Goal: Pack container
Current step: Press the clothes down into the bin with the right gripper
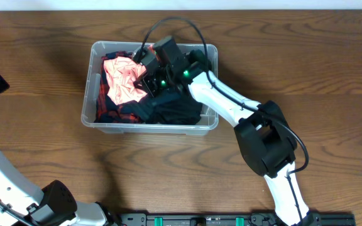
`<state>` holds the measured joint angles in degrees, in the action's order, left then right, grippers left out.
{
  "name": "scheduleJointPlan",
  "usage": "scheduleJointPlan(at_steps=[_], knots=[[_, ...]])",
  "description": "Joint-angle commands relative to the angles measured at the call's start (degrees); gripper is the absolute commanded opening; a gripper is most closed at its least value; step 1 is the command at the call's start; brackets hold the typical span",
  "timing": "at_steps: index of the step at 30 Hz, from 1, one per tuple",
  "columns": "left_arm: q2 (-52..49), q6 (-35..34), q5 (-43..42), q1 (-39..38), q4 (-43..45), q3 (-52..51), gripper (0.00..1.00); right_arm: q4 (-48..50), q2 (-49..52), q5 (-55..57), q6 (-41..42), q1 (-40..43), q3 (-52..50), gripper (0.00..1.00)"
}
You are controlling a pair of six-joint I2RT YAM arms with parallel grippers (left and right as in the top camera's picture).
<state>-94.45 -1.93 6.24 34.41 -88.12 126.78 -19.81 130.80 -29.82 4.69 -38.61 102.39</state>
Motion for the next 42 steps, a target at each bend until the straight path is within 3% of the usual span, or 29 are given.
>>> scheduleJointPlan(at_steps=[1, 8, 15, 21, 25, 31, 35, 42], knots=[[-0.1, -0.7, 0.5, 0.3, -0.1, 0.5, 0.98, -6.7, 12.4, 6.3, 4.6, 1.1, -5.0, 0.1], [-0.1, -0.7, 0.5, 0.3, -0.2, 0.5, 0.98, -6.2, 7.9, 5.5, 2.6, 3.2, -2.1, 0.16], [-0.1, -0.7, 0.5, 0.3, -0.1, 0.5, 0.98, -10.0, -5.2, 6.4, 1.9, 4.7, 4.8, 0.18], [-0.1, -0.7, 0.5, 0.3, -0.1, 0.5, 0.98, -11.6, -15.3, 24.9, -0.3, 4.7, 5.6, 0.16], [-0.1, -0.7, 0.5, 0.3, -0.1, 0.5, 0.98, -16.7, -13.9, 30.4, -1.1, 5.1, 4.0, 0.14], [-0.1, -0.7, 0.5, 0.3, -0.1, 0.5, 0.98, -18.1, -3.6, 20.1, 1.7, 4.2, -2.7, 0.11], [-0.1, -0.7, 0.5, 0.3, -0.1, 0.5, 0.98, -18.6, 1.7, 20.5, 1.7, 1.4, -2.9, 0.11], [-0.1, -0.7, 0.5, 0.3, -0.1, 0.5, 0.98, -22.8, -1.9, 29.6, -1.0, 0.5, 3.5, 0.12]])
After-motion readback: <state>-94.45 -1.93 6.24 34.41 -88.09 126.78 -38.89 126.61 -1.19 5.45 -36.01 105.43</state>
